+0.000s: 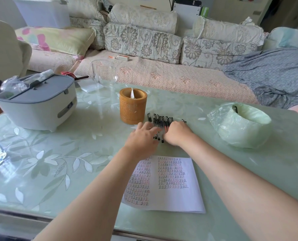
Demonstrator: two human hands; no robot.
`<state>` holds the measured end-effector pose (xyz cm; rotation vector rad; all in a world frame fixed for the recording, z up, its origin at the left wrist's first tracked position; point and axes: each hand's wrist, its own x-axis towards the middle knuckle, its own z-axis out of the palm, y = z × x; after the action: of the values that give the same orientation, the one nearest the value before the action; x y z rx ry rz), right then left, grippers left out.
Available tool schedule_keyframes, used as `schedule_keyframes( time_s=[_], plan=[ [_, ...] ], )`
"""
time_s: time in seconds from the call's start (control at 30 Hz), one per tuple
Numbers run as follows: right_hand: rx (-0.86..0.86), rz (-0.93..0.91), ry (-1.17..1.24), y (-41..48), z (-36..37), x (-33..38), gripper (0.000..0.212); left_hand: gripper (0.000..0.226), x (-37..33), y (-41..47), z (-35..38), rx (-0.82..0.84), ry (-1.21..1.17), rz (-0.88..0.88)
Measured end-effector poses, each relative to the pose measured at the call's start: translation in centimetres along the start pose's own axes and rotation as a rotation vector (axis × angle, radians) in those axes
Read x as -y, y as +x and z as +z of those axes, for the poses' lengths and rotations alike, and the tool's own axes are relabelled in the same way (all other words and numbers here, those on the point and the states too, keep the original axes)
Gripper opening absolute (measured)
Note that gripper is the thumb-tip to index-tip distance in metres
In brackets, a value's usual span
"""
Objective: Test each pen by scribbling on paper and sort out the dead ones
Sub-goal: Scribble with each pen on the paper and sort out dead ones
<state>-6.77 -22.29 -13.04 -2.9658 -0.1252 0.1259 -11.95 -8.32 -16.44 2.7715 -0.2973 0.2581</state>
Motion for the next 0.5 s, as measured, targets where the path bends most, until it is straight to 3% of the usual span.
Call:
schedule_keyframes(
  time_s=[0.13,0.37,0.5],
  plan=[
    [0.004,0.0,-0.046,0.0,-0.2,0.3,0.02,0.051,-0.2,-0.2,0.3,0.136,0.066,0.033],
    [0.094,-0.024,-0.266,-0.5,-0.1,0.7,0.028,0.053,-0.2,-0.2,0.3,0.133,0.136,-0.004],
    [0.096,-0.002,-0.361,-1.0,0.0,1.1,0.044,0.054,-0.2,-0.3,0.3,0.168,0.142,-0.006]
  ],
)
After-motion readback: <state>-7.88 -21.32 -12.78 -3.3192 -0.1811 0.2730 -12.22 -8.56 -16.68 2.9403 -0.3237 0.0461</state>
